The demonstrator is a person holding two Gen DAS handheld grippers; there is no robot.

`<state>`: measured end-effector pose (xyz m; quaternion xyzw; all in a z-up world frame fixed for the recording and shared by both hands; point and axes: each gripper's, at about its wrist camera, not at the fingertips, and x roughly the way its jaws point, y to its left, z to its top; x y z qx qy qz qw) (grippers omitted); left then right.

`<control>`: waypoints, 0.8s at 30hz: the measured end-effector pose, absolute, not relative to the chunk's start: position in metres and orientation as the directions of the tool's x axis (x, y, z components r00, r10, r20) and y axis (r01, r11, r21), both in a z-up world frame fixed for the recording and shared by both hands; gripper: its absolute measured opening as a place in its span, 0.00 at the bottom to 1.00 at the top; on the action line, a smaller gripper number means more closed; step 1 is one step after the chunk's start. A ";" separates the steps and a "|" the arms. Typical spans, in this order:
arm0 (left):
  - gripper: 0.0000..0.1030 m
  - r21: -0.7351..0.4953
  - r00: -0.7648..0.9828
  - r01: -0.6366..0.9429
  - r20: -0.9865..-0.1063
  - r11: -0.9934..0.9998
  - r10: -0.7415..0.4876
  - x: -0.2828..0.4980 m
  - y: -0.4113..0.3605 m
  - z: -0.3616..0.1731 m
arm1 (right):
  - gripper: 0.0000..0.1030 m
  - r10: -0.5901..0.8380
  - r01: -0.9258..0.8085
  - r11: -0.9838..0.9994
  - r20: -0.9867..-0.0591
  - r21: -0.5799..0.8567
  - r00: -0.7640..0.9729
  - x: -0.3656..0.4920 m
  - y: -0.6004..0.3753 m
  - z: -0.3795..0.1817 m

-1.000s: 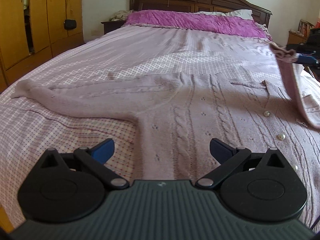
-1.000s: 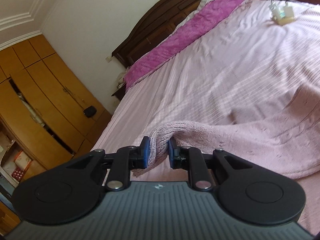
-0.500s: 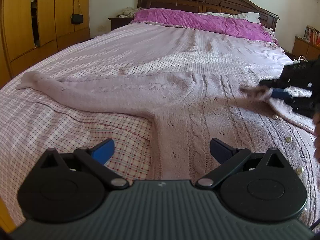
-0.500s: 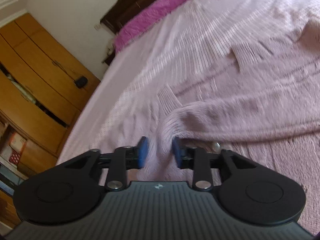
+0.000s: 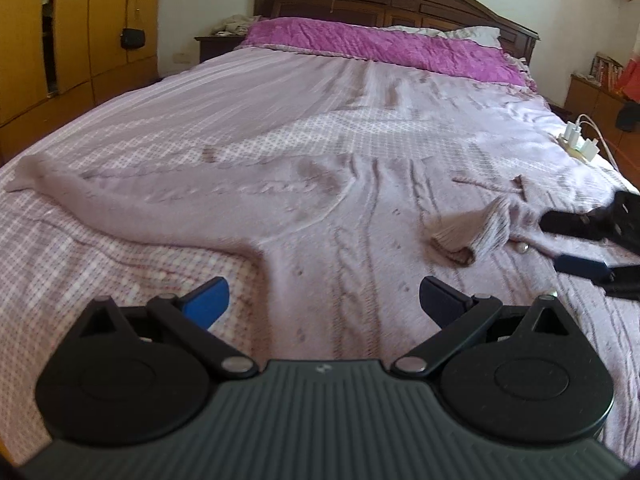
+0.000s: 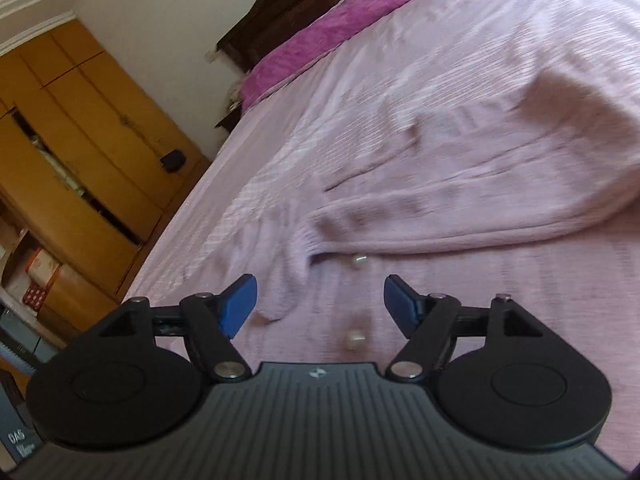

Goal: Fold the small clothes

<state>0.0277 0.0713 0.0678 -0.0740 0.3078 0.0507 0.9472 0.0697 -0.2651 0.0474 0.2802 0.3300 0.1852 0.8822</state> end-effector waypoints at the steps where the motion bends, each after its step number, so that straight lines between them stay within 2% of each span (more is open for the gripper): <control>1: 1.00 -0.111 0.808 -0.137 -0.588 0.984 0.046 0.029 0.069 0.069 | 0.75 0.494 -0.126 0.779 -0.477 0.614 0.727 0.065 -0.274 0.048; 12: 1.00 -0.098 0.815 -0.024 -0.579 0.995 -0.037 0.056 0.028 0.076 | 0.75 0.310 0.092 0.757 -0.479 0.647 0.821 0.038 -0.361 0.030; 18: 1.00 -0.164 0.803 0.015 -0.586 0.986 -0.110 0.073 0.008 0.071 | 0.75 0.277 0.150 0.716 -0.475 0.682 0.835 0.035 -0.386 0.015; 20: 1.00 -0.132 0.809 0.020 -0.580 0.991 -0.093 0.077 -0.002 0.069 | 0.75 0.272 0.151 0.715 -0.470 0.683 0.840 0.035 -0.387 0.015; 24: 0.98 0.014 0.828 0.073 -0.558 0.997 -0.053 0.088 -0.027 0.060 | 0.75 0.263 0.162 0.701 -0.463 0.694 0.846 0.036 -0.393 0.012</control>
